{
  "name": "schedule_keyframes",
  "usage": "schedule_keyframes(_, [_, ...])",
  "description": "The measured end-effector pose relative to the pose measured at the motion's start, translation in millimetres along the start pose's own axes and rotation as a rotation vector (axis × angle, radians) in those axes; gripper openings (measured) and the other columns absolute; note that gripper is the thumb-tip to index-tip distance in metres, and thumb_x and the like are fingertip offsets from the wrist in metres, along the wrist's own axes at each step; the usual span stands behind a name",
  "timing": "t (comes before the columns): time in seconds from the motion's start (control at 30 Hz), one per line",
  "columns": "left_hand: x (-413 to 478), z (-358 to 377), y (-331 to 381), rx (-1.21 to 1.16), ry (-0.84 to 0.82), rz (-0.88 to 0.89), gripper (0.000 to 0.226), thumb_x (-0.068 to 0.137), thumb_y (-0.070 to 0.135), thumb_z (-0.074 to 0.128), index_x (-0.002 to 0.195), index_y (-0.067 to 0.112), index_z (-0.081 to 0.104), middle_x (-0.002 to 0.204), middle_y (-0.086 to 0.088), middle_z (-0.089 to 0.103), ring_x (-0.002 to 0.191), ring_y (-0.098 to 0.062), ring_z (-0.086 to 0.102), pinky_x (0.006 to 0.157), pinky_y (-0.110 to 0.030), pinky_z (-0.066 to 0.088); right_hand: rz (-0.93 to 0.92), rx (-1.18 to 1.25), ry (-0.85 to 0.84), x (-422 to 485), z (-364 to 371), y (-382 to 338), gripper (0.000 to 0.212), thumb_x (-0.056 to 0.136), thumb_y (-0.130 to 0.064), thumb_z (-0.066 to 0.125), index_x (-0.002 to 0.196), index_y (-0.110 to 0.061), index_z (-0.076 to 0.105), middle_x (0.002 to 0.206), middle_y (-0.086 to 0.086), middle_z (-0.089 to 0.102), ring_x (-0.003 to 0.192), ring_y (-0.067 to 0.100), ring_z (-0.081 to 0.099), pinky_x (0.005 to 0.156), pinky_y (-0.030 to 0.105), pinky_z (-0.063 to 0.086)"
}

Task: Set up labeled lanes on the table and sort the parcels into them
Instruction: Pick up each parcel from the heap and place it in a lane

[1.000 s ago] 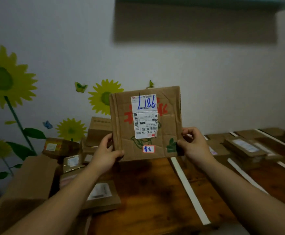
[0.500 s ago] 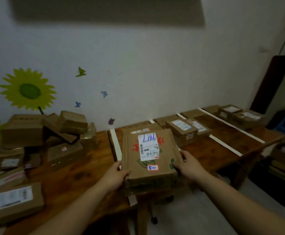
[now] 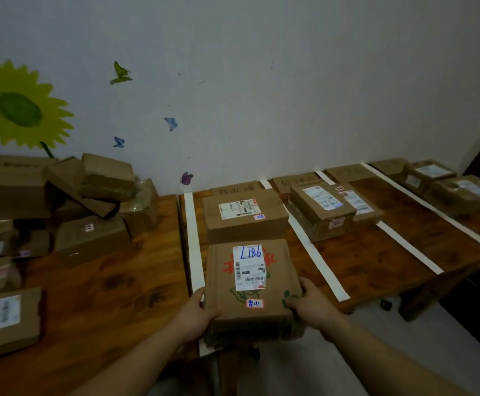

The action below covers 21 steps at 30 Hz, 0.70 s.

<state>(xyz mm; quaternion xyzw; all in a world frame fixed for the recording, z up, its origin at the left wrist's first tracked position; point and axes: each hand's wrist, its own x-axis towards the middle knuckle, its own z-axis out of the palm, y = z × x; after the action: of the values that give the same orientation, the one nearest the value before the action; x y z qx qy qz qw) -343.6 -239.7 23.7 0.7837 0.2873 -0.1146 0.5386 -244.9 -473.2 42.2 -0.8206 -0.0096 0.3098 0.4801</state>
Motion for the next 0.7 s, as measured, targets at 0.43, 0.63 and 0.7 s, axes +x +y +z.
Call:
schedule_keyframes(0.43, [32.7,35.3,5.4,0.037,0.212,-0.086,0.072,0.090,0.014,0.059,0.148,0.014,0.017,0.142,-0.007,0.044,0.117,-0.010,0.045,0.092,-0.017,0.037,-0.263,-0.267,-0.224,91.7,-18.7,5.4,0.036,0.090,-0.019,0.060,0.103,-0.048,0.043,0.102,-0.029,0.047,0.100,-0.005,0.047,0.097,0.029,0.038])
schedule_keyframes(0.63, [30.7,10.2,29.7,0.164,0.244,-0.084,0.069,0.089,0.026,0.062,0.146,0.022,0.024,0.144,-0.003,0.042,0.126,-0.017,0.045,0.101,-0.028,0.040,-0.289,-0.635,-0.302,98.8,-26.3,-24.7,0.069,0.084,-0.028,0.068,0.142,-0.022,0.031,0.147,0.003,0.034,0.135,0.023,0.035,0.111,0.044,0.033])
schedule_keyframes(0.7, [21.8,-15.7,34.6,0.223,0.313,-0.100,0.072,0.089,0.031,0.061,0.148,0.021,0.021,0.150,-0.004,0.033,0.134,-0.021,0.037,0.103,-0.029,0.034,-0.312,-0.610,-0.222,96.1,-22.9,-50.7,0.066,0.085,-0.030,0.066,0.141,-0.022,0.032,0.146,0.004,0.034,0.133,0.024,0.037,0.108,0.044,0.036])
